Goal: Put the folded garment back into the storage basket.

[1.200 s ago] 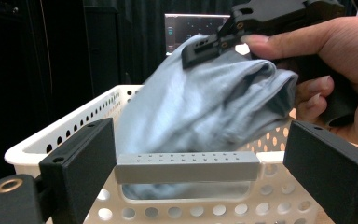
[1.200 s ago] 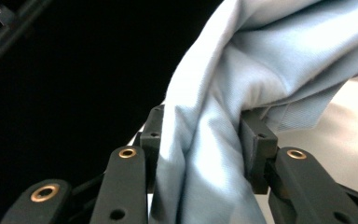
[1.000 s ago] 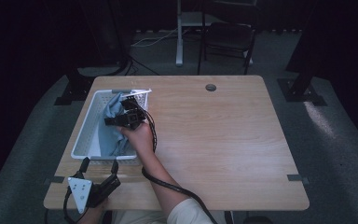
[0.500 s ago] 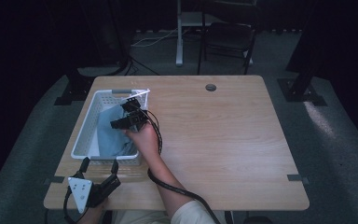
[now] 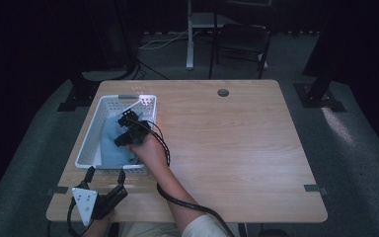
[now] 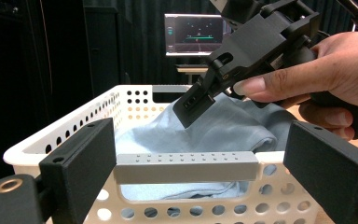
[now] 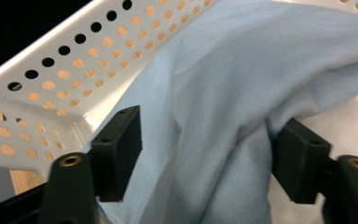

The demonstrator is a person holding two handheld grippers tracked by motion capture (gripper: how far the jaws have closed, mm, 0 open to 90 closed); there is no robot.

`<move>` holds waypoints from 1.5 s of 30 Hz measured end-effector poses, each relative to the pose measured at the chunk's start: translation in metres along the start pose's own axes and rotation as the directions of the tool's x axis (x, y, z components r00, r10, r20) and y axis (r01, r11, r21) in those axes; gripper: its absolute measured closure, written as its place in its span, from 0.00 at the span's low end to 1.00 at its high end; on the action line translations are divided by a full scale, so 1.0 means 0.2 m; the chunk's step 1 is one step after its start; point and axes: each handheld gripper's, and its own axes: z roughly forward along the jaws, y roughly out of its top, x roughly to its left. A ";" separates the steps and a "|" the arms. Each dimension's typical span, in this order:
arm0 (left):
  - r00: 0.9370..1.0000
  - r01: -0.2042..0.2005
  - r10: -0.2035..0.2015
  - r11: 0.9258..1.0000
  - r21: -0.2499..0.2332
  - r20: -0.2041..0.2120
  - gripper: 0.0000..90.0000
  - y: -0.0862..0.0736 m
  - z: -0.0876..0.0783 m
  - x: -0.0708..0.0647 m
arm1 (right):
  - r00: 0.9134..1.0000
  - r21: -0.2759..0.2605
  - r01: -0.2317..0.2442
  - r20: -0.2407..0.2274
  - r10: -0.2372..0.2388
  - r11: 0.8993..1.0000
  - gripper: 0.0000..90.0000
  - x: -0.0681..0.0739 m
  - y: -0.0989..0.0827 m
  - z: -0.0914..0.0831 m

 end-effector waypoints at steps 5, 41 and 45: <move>1.000 0.001 -0.001 1.000 -0.001 0.003 0.12 0.00 0.00 0.00 | 0.999 -0.008 0.030 0.019 -0.030 1.000 0.26 0.02 -0.01 0.01; 1.000 0.000 0.000 1.000 -0.003 0.004 0.12 0.00 0.00 0.00 | 0.984 -0.257 0.162 -0.026 -0.174 0.953 0.02 -0.02 -0.16 -0.15; 1.000 0.000 0.000 1.000 -0.002 0.005 0.12 0.00 0.00 0.00 | 0.987 -0.284 0.145 -0.022 -0.158 0.948 0.02 -0.04 -0.18 -0.20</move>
